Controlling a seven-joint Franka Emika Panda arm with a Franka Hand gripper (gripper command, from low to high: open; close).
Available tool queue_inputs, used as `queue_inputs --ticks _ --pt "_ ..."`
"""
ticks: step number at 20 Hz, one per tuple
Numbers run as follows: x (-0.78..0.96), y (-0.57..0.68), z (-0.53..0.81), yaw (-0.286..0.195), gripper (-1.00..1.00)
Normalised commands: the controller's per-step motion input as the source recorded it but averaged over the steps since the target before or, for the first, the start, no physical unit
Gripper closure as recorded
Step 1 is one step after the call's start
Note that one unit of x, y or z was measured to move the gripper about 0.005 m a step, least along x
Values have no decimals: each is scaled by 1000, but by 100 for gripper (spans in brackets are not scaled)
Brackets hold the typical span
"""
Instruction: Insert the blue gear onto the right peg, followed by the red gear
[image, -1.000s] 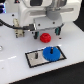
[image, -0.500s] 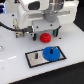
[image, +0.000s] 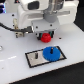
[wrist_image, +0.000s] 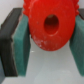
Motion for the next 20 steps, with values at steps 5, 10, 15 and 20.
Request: queue_inputs --ticks 5,10,15,20 --pt "489 -191 422 0 100" --pt "594 -214 402 0 100" --pt "636 -156 372 0 100" --pt "623 -58 297 0 100"
